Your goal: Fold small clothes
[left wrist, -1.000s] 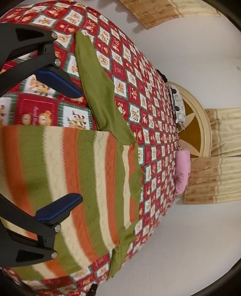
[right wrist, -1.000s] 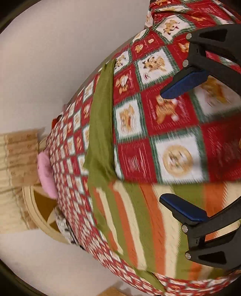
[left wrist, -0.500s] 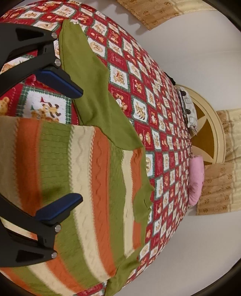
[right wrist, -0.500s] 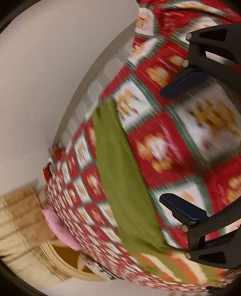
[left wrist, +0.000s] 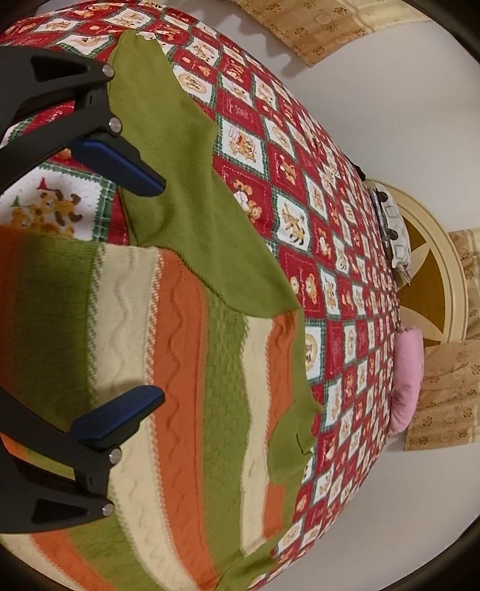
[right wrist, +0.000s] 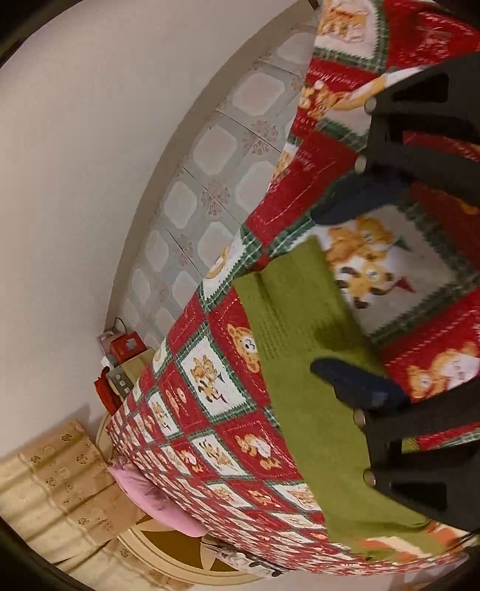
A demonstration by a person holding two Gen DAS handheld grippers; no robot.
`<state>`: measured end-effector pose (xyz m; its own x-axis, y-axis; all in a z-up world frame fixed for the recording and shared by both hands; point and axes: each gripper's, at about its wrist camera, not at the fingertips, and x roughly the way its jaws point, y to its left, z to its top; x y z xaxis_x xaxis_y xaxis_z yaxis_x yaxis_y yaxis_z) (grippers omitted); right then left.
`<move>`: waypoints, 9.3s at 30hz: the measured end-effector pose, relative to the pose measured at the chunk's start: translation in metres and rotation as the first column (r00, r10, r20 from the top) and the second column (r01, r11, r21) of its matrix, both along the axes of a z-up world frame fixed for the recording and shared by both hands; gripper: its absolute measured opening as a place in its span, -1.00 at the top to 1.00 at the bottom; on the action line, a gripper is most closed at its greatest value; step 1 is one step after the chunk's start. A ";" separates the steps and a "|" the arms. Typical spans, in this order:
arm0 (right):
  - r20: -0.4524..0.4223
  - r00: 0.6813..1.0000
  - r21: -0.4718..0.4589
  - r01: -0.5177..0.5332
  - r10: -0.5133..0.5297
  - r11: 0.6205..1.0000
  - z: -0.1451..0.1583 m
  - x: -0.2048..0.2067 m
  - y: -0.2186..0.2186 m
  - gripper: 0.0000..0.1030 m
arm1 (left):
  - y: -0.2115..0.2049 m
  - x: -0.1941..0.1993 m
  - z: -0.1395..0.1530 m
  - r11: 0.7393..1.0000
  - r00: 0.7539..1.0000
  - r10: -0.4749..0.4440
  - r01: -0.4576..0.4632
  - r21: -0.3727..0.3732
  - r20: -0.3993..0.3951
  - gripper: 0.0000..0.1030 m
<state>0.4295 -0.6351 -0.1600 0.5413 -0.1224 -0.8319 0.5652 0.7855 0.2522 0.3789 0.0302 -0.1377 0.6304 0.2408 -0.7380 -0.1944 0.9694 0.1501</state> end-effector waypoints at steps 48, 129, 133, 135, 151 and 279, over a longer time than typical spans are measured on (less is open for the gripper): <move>0.274 0.819 -0.348 -0.404 0.504 0.846 0.247 0.037 0.241 0.85 | 0.048 -0.028 0.013 0.995 0.998 0.030 -0.025 -0.094 0.054 -1.00; -0.047 0.662 -0.374 -0.706 0.748 0.601 0.028 -0.038 0.413 -0.38 | 0.016 0.017 -0.009 0.938 0.980 -0.183 0.196 -0.287 0.071 0.91; -0.201 0.768 -0.476 -0.619 0.608 0.625 0.008 0.029 0.405 -0.38 | 0.010 0.016 -0.006 0.951 0.982 -0.179 0.189 -0.246 0.065 0.41; -0.183 0.811 -0.437 -0.574 0.556 0.693 -0.002 0.051 0.384 -0.37 | 0.010 0.009 -0.004 0.958 0.983 -0.163 0.178 -0.225 0.088 -0.61; -0.110 0.861 -0.251 -0.507 0.496 0.824 -0.001 0.032 0.322 -0.44 | 0.013 0.000 -0.011 0.946 0.981 -0.177 0.192 -0.260 0.080 -0.80; 0.141 0.635 -0.178 -0.738 0.759 0.651 0.031 -0.063 0.423 -0.66 | 0.045 -0.004 0.195 0.834 0.878 -0.066 0.310 -0.457 0.474 0.87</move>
<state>0.3666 -0.2120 -0.1289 0.6227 0.3237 -0.7124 -0.2780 0.9425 0.1854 0.3751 0.0754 0.0572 0.8974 -0.2455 -0.3667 0.0747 0.9034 -0.4222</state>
